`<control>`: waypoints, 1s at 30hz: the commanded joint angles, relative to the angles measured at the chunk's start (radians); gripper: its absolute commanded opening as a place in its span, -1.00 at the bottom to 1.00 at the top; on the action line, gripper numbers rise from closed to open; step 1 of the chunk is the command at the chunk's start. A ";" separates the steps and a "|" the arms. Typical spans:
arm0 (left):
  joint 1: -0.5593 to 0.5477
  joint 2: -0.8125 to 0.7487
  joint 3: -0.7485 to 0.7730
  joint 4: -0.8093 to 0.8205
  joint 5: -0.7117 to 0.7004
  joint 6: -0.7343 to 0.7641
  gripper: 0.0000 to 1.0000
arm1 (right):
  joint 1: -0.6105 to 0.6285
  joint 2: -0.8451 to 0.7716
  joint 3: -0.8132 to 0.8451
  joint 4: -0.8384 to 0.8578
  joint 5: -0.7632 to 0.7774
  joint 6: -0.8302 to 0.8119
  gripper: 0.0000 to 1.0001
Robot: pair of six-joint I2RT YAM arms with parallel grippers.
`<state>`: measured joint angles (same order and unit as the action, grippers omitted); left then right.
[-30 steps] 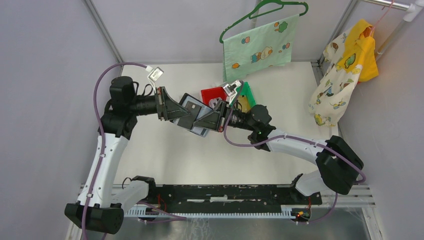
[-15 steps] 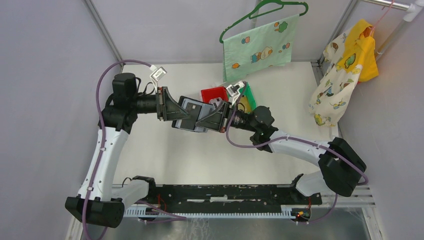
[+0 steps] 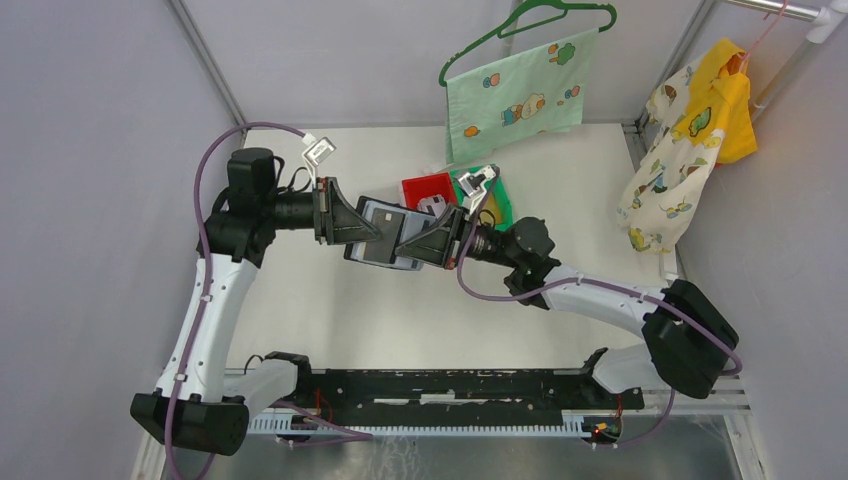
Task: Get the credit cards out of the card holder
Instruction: Remove the credit card from the card holder.
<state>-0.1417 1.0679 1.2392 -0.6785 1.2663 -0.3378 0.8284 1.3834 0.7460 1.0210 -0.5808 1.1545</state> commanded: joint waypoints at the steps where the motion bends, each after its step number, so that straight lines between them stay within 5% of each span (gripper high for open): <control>1: -0.018 -0.038 0.045 -0.053 0.176 0.025 -0.71 | -0.031 -0.038 -0.027 0.055 0.097 -0.024 -1.00; 8: -0.018 -0.030 0.047 -0.054 0.169 0.032 -0.80 | -0.031 -0.035 -0.011 0.074 0.090 -0.016 -1.00; 9: -0.018 -0.031 0.046 -0.056 0.167 0.032 -0.83 | -0.031 -0.033 -0.007 0.073 0.089 -0.016 -0.90; 12: -0.018 -0.038 0.045 -0.054 0.156 0.029 -0.87 | -0.031 -0.020 0.015 0.057 0.085 -0.015 -0.19; 15: -0.018 -0.043 0.040 -0.056 0.149 0.028 -0.87 | -0.031 0.003 0.033 0.068 0.076 0.004 0.08; 30: -0.018 -0.055 0.049 -0.058 -0.043 0.067 -0.87 | 0.018 0.076 0.139 -0.105 0.066 -0.036 -0.15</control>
<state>-0.1364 1.0416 1.2480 -0.7383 1.1904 -0.3023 0.8116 1.4223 0.8059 1.0222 -0.5476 1.1641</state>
